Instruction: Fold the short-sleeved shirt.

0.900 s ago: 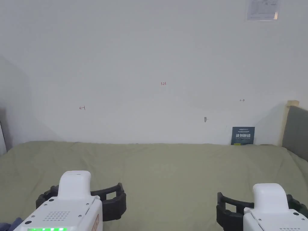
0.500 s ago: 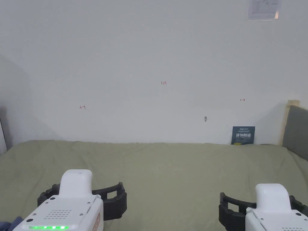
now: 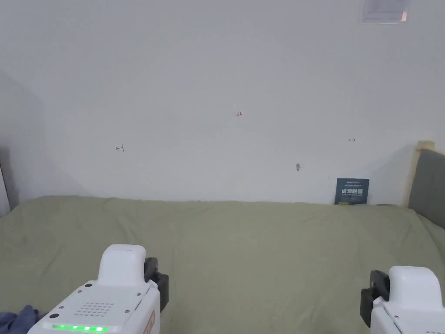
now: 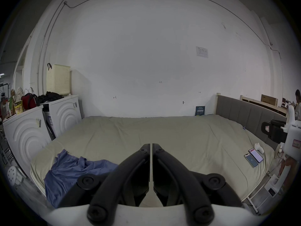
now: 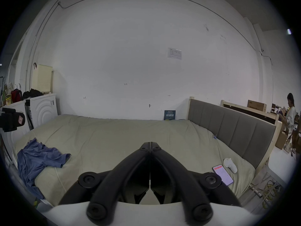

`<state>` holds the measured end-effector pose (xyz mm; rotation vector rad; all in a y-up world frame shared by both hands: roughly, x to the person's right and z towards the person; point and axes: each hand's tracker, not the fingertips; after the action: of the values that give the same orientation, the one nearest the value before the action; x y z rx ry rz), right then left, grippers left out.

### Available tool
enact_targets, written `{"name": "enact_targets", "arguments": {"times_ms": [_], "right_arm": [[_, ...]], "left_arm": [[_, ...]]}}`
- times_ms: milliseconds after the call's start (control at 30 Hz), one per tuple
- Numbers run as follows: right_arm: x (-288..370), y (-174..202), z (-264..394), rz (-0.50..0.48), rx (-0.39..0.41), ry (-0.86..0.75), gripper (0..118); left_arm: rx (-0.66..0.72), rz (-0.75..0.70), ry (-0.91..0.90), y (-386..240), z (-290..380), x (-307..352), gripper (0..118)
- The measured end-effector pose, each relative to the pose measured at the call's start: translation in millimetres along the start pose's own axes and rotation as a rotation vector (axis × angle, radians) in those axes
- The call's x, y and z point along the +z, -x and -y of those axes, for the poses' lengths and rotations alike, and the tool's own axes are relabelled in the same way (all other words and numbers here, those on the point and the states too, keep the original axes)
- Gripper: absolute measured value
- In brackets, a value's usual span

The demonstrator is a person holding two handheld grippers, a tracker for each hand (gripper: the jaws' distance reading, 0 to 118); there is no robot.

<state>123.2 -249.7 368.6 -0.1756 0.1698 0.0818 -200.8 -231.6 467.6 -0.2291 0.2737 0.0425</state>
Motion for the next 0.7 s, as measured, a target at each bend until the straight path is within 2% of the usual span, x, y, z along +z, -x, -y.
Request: {"name": "enact_targets", "arguments": {"times_ms": [167, 400, 500, 600, 700], "right_arm": [[0.4, -1.5, 0.3, -0.013, -0.005, 0.012, 0], [-4.4, 15.3, 1.3, -0.047, 0.022, 0.026, 1], [-10.7, 35.7, 2.7, -0.093, 0.018, 0.038, 1], [-16.8, 64.8, 5.5, -0.199, -0.005, 0.062, 1], [-16.6, 102.5, 5.4, -0.291, 0.015, 0.053, 1]], "left_arm": [[0.009, -0.008, 0.003, 3.2, 1.2, -1.1, 0], [0.061, -0.052, 0.006, 28.6, 2.2, 1.3, 0], [0.056, -0.098, 0.008, 45.3, 2.4, 8.7, 0], [0.053, -0.166, 0.005, 70.1, 3.4, 24.2, 0], [0.058, -0.255, 0.009, 100.0, 5.9, 43.2, 0]]}}
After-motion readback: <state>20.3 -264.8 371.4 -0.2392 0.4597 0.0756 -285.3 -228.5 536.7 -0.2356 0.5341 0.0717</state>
